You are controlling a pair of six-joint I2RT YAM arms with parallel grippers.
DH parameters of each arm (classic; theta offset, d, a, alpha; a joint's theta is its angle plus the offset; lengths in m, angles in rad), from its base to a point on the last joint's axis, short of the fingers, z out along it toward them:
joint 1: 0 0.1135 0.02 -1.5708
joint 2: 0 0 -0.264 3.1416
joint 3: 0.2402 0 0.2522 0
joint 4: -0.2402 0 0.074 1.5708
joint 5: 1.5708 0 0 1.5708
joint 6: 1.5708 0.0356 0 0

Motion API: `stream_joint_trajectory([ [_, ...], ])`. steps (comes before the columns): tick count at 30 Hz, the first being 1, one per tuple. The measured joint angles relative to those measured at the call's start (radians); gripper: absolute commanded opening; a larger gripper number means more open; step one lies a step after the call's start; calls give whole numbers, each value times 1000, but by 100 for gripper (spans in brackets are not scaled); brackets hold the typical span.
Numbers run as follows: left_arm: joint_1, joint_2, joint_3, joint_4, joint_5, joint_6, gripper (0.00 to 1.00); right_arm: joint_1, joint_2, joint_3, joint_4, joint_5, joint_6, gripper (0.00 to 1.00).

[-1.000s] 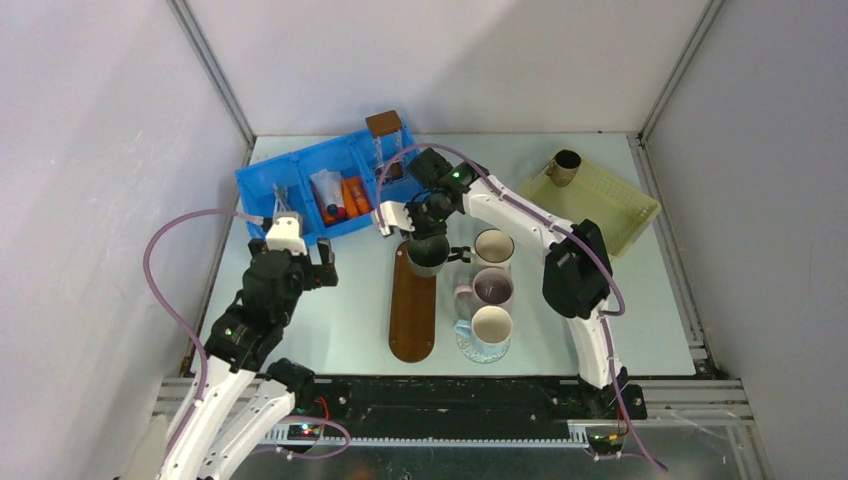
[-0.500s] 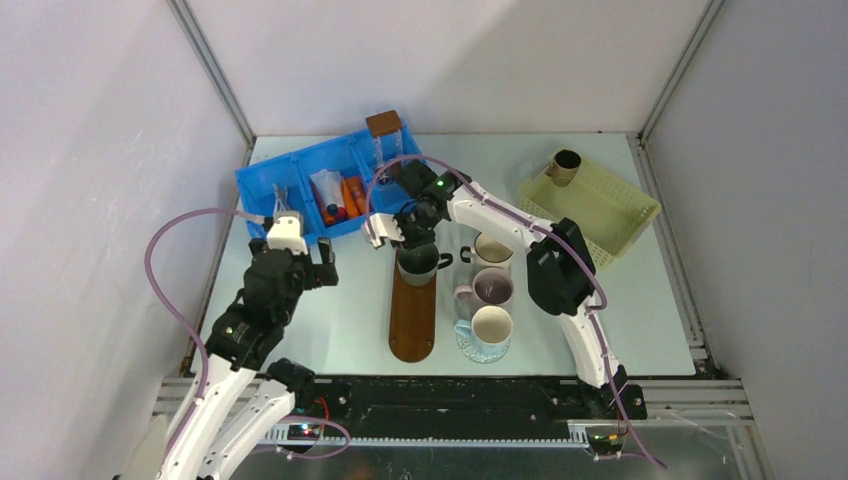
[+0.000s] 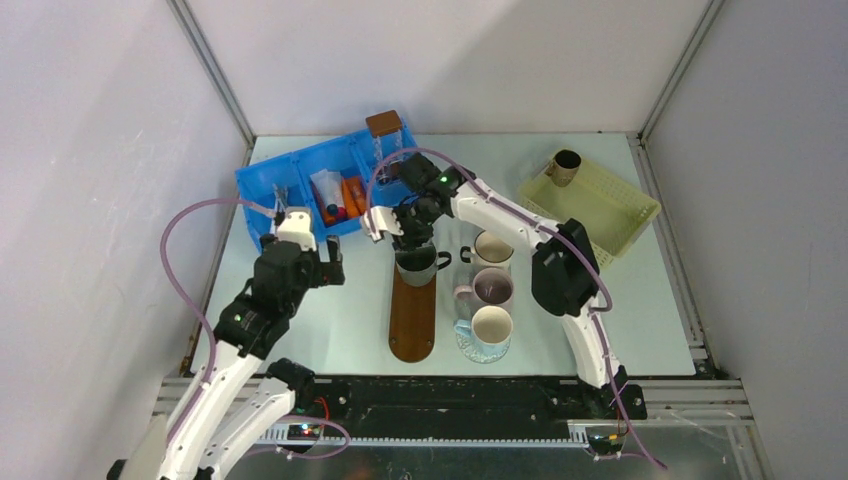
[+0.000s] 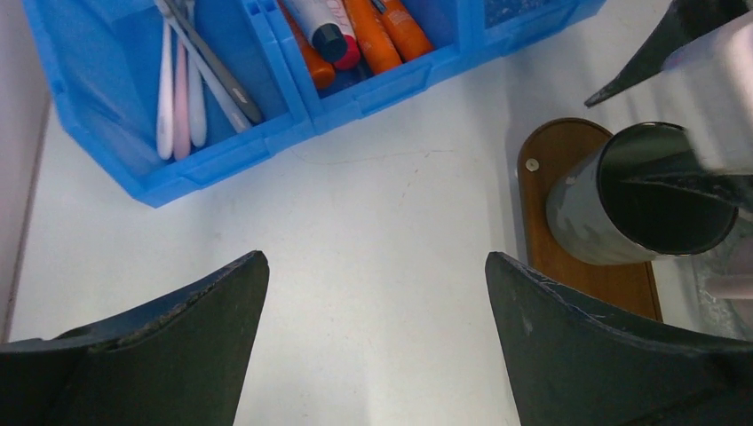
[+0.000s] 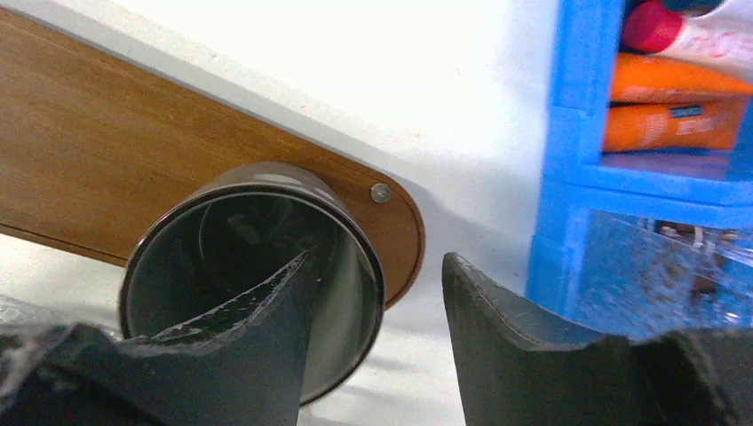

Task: Prepare toiletry sets of a toothbrush and toothpaste on the tray
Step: Place the cup on the tray.

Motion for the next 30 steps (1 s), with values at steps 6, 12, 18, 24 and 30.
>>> stream_joint_trajectory([
  [6, 1, 122, 76, -8, 72, -36, 100, -28, -160, -67, 59, -21, 72, 64],
  [12, 0, 287, 192, -3, 162, -78, 100, -88, -425, -204, 213, 86, 292, 66],
  [18, -32, 468, 280, 0, 220, -101, 98, -150, -639, -373, 387, 335, 580, 78],
  [24, -107, 646, 342, -3, 229, -113, 95, -197, -826, -596, 480, 561, 859, 99],
  [30, -170, 781, 383, -8, 208, -119, 86, -299, -1054, -760, 517, 640, 1120, 100],
])
